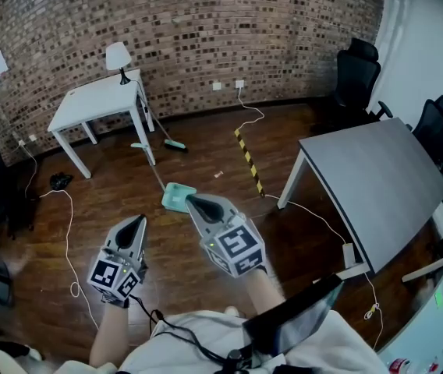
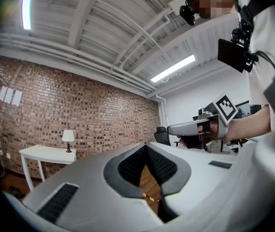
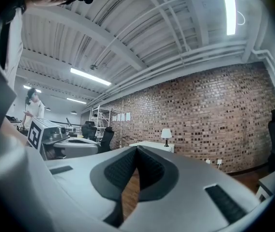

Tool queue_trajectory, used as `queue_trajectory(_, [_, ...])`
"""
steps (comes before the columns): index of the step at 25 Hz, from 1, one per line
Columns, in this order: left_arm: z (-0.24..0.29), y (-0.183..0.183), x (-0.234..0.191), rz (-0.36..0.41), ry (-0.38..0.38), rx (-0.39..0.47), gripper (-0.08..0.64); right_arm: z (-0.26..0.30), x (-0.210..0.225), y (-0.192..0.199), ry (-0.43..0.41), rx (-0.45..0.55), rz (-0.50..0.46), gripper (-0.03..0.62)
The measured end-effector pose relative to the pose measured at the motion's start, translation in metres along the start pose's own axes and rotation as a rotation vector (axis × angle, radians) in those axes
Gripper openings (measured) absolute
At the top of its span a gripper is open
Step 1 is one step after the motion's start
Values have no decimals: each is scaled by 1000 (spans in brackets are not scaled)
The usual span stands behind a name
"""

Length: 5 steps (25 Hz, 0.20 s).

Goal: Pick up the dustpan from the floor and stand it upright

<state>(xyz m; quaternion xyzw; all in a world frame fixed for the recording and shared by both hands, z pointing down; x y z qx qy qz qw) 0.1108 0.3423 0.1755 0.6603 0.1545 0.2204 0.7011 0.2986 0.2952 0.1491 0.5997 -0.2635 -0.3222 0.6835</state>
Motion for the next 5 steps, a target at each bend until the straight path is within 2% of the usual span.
queue_trajectory(5, [4,-6,-12,4,-14,29,6,7,5,-11,4,22,-35,-17])
Point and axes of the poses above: the fingertips, and each gripper's own axes: z forward along the fingers, x to its right, y out of its underside, the point moved 6 cm from there along -z, backward along the fingers, and after that the axes turned 8 degrees about -x, right-handed, at the moved point
